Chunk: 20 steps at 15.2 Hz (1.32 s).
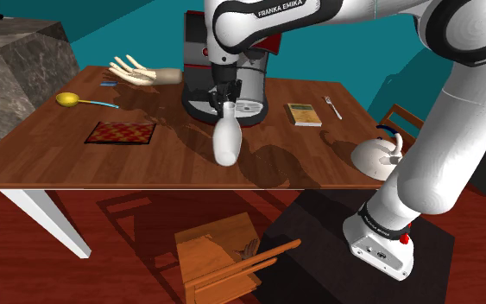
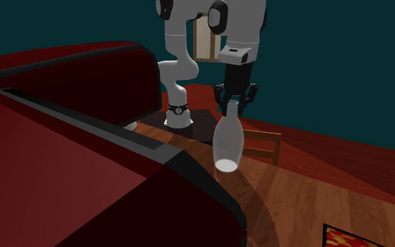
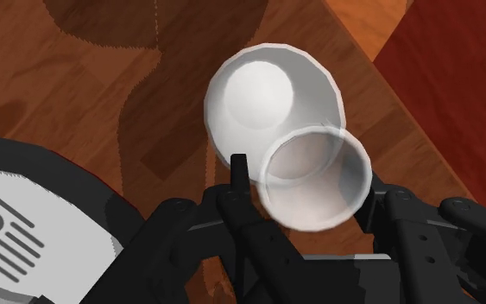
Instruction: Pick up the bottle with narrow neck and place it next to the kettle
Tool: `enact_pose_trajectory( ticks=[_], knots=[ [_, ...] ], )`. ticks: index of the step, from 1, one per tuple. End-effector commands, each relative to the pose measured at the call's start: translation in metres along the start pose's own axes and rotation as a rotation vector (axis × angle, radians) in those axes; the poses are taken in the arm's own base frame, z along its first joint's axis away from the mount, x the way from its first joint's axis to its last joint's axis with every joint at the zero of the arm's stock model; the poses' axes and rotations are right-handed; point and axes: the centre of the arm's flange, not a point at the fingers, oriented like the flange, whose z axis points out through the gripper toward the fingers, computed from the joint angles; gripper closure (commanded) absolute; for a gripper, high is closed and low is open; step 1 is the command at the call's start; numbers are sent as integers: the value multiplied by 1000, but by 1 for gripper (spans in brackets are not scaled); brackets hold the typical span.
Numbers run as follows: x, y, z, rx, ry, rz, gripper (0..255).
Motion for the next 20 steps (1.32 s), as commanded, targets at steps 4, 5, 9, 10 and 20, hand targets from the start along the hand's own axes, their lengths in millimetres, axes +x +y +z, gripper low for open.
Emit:
enact_pose_trajectory(
  ticks=[4,5,9,10,20],
  knots=[
    [-3,0,-26,0,0,0,255],
    [-3,0,-31,0,0,0,255],
    [-6,0,-52,0,0,0,255],
    [-6,1,-57,0,0,0,255],
    [-12,1,-110,0,0,0,255]
  ],
)
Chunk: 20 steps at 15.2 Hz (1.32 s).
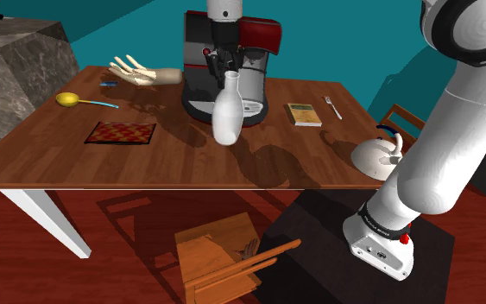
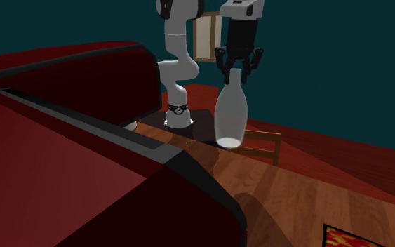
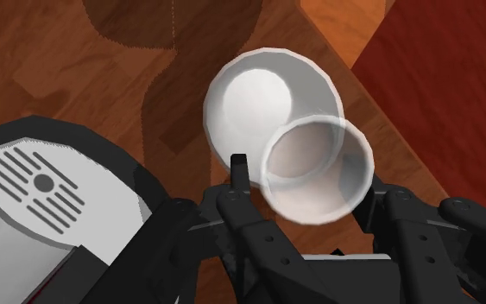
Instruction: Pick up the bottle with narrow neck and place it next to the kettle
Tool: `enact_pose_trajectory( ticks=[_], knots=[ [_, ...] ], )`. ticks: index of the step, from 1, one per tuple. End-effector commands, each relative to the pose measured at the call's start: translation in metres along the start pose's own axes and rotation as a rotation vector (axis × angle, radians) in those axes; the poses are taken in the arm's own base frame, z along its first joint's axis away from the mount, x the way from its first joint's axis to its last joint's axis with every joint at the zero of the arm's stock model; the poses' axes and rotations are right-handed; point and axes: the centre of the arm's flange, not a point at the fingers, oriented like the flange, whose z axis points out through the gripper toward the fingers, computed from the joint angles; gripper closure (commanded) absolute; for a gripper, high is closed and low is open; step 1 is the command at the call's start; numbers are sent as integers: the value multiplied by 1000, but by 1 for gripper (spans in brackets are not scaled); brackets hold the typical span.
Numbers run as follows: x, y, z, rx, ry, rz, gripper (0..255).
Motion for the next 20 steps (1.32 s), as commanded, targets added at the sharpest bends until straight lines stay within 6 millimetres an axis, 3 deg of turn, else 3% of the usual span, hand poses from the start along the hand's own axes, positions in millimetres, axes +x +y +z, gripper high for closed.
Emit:
enact_pose_trajectory(
  ticks=[1,20],
  knots=[
    [-2,1,-12,0,0,0,255],
    [-13,2,-111,0,0,0,255]
  ],
)
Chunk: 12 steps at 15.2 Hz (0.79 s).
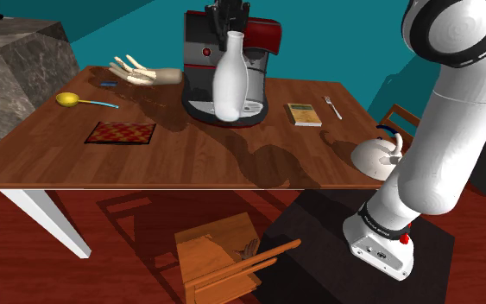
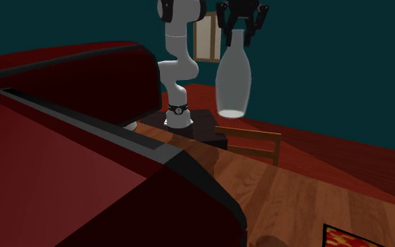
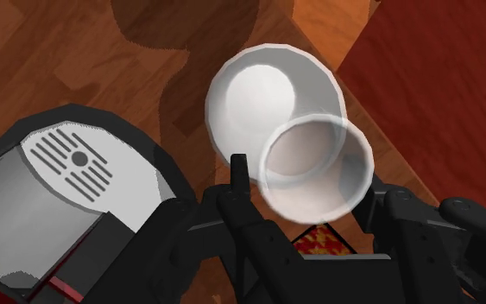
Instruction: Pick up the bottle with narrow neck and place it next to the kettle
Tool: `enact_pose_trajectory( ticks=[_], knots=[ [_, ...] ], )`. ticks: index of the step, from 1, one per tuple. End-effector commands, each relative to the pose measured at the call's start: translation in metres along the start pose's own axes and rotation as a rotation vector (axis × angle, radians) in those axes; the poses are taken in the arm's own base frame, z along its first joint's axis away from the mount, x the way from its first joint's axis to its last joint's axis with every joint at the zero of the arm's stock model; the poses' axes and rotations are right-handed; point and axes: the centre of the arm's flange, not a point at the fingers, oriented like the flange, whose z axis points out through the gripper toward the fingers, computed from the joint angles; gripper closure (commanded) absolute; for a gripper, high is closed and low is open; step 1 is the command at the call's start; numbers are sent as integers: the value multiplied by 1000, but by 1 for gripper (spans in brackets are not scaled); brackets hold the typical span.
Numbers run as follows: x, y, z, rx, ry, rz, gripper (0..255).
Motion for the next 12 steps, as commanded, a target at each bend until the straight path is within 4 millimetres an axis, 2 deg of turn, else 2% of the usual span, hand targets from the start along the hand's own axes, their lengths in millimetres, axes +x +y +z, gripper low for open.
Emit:
enact_pose_trajectory(
  ticks=[1,5,12],
  knots=[
    [-2,0,-11,0,0,0,255],
    [-4,0,-29,0,0,0,255],
    [-44,83,-23,0,0,0,255]
  ],
)
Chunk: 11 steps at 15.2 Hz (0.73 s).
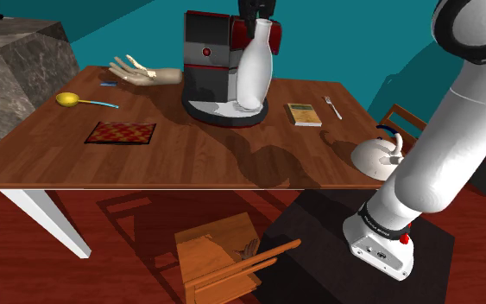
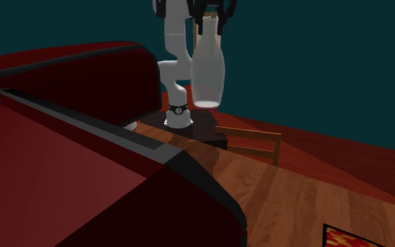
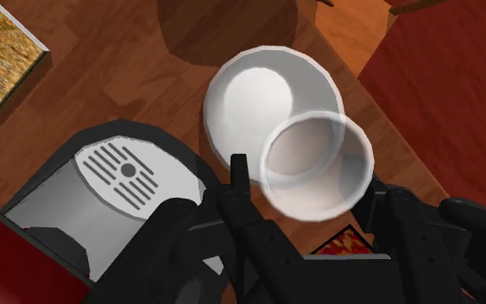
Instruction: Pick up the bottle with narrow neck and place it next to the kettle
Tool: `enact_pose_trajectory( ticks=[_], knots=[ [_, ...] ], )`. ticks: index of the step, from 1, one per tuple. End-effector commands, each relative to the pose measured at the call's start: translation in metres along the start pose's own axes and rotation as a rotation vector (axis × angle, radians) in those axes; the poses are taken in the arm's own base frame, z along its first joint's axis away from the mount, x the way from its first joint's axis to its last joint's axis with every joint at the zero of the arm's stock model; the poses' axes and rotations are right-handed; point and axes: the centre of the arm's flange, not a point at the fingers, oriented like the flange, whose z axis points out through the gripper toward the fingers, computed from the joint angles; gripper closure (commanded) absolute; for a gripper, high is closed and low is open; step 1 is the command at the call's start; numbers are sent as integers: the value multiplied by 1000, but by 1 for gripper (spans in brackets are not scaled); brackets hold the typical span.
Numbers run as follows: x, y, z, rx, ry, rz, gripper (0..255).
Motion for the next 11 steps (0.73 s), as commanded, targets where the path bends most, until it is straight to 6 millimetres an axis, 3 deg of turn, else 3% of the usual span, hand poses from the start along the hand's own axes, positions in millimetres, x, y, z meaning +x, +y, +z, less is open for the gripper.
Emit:
enact_pose_trajectory(
  ticks=[1,11],
  knots=[
    [-14,21,2,1,1,-1,255],
    [-71,139,10,1,1,-1,255]
  ],
)
